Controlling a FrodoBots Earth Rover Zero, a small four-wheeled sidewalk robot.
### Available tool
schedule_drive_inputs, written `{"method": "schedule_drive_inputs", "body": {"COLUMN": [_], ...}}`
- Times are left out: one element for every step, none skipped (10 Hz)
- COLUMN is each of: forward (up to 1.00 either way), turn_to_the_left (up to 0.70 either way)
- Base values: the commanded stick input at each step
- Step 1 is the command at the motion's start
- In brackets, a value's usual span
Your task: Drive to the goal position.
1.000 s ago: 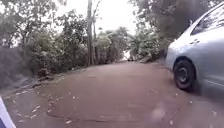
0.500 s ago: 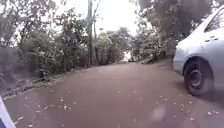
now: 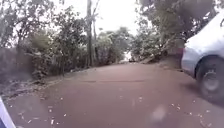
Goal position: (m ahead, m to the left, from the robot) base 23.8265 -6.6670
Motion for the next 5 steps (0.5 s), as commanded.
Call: {"method": "schedule_drive_inputs", "body": {"forward": [0.70,0.70,0.70,0.70,0.70], "turn_to_the_left": [0.00,0.00,0.00,0.00,0.00]}}
